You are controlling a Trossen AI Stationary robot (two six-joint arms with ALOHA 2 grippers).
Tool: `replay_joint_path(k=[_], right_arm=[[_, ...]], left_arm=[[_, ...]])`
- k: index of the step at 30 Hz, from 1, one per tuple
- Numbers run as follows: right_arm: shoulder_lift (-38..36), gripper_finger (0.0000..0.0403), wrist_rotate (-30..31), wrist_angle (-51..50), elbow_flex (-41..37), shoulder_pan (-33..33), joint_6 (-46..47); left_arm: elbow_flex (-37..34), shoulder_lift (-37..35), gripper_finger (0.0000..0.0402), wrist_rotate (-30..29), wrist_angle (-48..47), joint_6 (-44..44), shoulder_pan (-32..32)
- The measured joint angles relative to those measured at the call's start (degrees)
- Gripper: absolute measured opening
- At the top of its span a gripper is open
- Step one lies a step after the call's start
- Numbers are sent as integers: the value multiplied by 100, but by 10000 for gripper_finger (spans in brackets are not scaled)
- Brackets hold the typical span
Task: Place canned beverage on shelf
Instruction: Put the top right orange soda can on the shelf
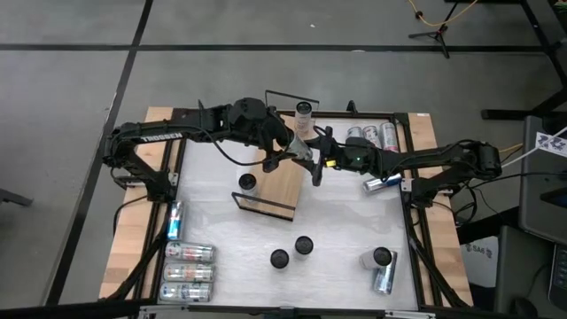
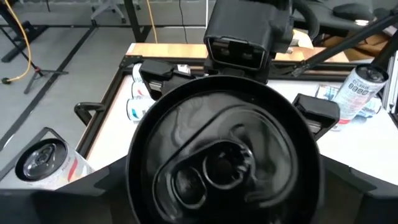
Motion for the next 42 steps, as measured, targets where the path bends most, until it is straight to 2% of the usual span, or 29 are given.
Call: replay_joint_path(k=[5,12,17,23,33,42], right_arm=[[0,262,-11,5,-2,2,-3],[0,309,3,-78,-2,0,19],[0,328,9,-194,-2,-2,17],[-9,332,15,-751,2,-3,7],[-10,332,20,-2338,0,-2,11],[-7,332,59,-2655,0,-2,10]], left_arm=[[-2,3,282,-56,9,-8,0],[-2,3,236,-168,-7,-24,-4],[-4,6,241,-256,-48,-37,-2],[-4,6,243,-244,-148,-58,181],[-7,1,243,-146,-407,-29,865],[-7,-1,244,-130,-603,77,1487]])
